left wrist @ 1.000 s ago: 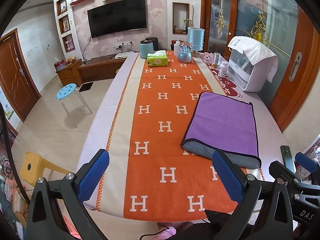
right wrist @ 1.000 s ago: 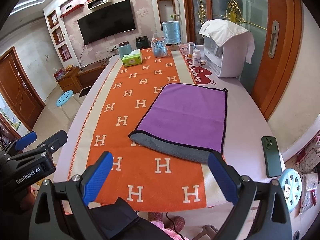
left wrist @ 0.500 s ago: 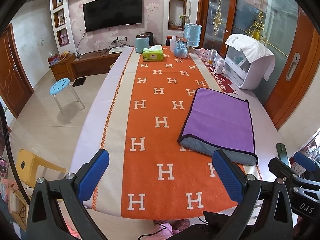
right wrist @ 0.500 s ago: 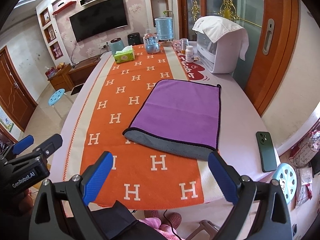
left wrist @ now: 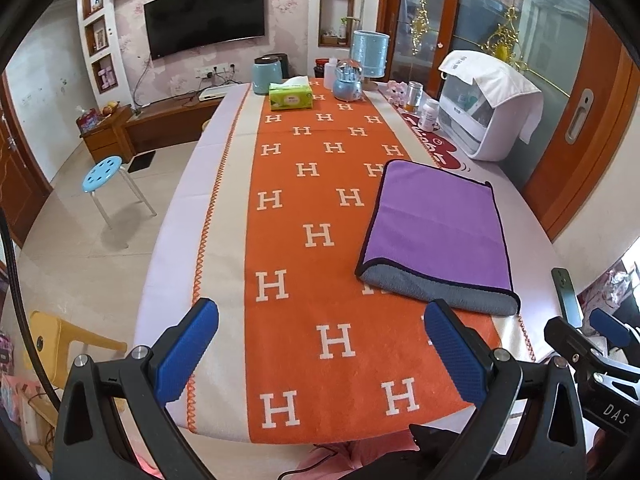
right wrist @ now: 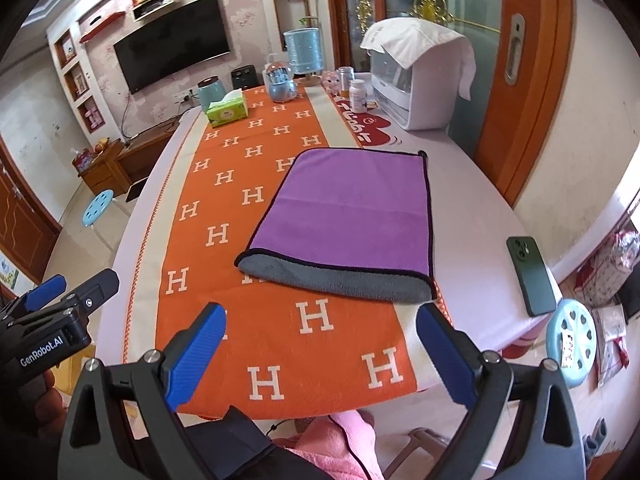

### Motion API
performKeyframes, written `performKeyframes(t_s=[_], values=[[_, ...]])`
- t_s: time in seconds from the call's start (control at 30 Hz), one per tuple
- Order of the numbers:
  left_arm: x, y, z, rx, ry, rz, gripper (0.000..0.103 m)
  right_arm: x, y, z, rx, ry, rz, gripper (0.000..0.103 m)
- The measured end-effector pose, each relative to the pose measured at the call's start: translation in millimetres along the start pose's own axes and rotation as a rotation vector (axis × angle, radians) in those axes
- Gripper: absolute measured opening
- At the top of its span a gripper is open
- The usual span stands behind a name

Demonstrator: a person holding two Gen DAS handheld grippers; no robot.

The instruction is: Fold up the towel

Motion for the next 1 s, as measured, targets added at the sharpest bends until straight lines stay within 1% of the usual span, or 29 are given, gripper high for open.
performKeyframes(t_s=[0.07, 0.3, 0.53, 0.73, 0.87, 1.0], values=[[2, -4, 2, -0.017, -0.016, 0.003, 0.102, -1, 0, 1, -0.003, -0.010, 0.005, 0.096], [11, -18, 14, -0.040, -0.077, 0.007, 0.102, -2, -9, 11, -0.015, -0.037, 0.010, 0.096], [20, -39, 26, -0.056, -0.148, -0.023, 0.102, 2, -20, 26, -0.030, -0.033, 0.030, 0.096], [27, -59, 37, -0.066, -0.227, -0.031, 0.102, 6, -29, 37, -0.054, 0.033, 0.069, 0.096], [31, -74, 43, -0.091, -0.258, -0.048, 0.102, 7, -39, 48, -0.071, 0.072, 0.068, 0.096], [34, -89, 50, -0.112, -0.299, -0.063, 0.102, 8, -49, 57, -0.066, 0.099, 0.073, 0.096]])
Point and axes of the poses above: each gripper's, at about its wrist camera, not at the fingertips, and y roughly against the way its jaws point, z to its right, x to its top, the point moved 7 cm from there along -y, roughly the way its jaws point, and after that the axes turned 7 degrees about -y, right-handed, at the moved point
